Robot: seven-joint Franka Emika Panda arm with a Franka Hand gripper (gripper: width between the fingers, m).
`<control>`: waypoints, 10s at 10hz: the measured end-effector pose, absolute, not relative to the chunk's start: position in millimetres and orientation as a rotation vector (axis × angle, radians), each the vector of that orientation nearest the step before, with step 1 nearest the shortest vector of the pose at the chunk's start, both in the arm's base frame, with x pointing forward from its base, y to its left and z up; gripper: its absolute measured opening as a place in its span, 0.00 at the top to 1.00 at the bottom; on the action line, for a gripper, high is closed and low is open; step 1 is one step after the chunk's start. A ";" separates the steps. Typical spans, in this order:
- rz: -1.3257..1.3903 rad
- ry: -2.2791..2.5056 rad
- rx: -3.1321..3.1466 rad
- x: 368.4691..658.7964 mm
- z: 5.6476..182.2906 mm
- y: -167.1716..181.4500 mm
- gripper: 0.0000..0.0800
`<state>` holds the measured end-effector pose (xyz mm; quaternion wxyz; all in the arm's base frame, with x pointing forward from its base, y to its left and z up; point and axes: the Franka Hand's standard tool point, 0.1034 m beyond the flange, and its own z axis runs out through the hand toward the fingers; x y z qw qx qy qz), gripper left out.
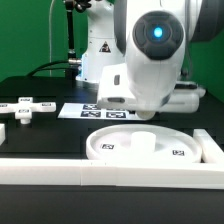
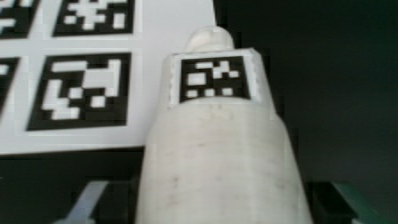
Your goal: Assemble round table
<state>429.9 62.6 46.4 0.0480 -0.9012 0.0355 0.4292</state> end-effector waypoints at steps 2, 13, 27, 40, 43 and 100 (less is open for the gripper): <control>1.286 0.058 -2.738 451.3 83.1 60.5 0.49; 0.430 -0.103 -3.000 549.3 96.9 45.2 0.49; -0.781 -0.252 -3.041 579.3 100.8 27.4 0.49; -0.808 -0.300 -3.030 561.9 96.8 43.1 0.49; -0.781 -0.299 -3.036 561.5 84.8 42.6 0.49; 0.127 1.965 -2.281 563.4 81.1 44.1 0.49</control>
Offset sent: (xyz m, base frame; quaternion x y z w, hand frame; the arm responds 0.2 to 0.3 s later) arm 0.0217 0.0038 0.0319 -0.0205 0.0482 -0.0146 0.9985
